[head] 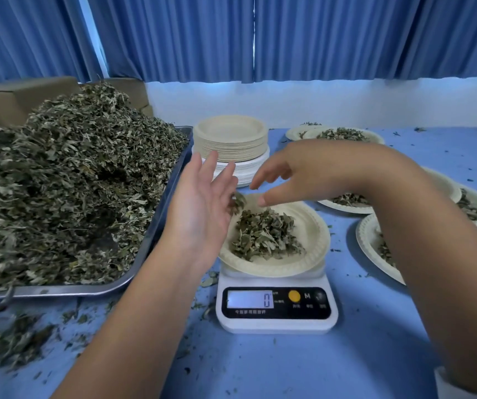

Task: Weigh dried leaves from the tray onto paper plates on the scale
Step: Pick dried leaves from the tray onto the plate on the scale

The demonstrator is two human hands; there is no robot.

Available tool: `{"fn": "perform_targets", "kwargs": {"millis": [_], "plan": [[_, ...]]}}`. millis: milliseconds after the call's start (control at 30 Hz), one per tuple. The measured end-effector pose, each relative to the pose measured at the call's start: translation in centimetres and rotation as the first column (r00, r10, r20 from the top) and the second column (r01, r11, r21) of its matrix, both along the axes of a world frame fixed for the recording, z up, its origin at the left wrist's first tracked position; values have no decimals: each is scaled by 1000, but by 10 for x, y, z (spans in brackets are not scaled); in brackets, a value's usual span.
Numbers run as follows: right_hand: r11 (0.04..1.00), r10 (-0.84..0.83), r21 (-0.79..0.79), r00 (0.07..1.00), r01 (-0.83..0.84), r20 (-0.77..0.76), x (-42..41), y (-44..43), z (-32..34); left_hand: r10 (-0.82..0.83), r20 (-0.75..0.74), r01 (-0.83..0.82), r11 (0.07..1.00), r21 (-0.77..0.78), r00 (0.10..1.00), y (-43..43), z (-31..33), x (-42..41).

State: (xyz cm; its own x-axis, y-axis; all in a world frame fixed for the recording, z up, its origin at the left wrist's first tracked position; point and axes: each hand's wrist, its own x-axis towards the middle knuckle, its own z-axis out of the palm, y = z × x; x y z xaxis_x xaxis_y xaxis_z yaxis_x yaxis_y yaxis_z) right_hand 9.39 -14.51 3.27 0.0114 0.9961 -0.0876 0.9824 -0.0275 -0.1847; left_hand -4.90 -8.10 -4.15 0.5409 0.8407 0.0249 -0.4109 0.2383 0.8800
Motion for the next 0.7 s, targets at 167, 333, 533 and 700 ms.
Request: {"fn": "perform_targets", "kwargs": {"millis": [167, 333, 533, 700], "plan": [[979, 38, 203, 990, -10, -136, -6, 5, -3, -16, -12, 16, 998, 56, 1000, -2, -1, -1], [979, 63, 201, 987, -32, -148, -12, 8, -9, 39, 13, -39, 999, 36, 999, -2, -2, -1], [974, 53, 225, 988, -19, -146, -11, 14, -15, 41, 52, -41, 999, -3, 998, -1, -3, -2], [970, 33, 243, 986, 8, -164, -8, 17, -20, 68, 21, -68, 998, -9, 997, 2, -5, -5]]}}
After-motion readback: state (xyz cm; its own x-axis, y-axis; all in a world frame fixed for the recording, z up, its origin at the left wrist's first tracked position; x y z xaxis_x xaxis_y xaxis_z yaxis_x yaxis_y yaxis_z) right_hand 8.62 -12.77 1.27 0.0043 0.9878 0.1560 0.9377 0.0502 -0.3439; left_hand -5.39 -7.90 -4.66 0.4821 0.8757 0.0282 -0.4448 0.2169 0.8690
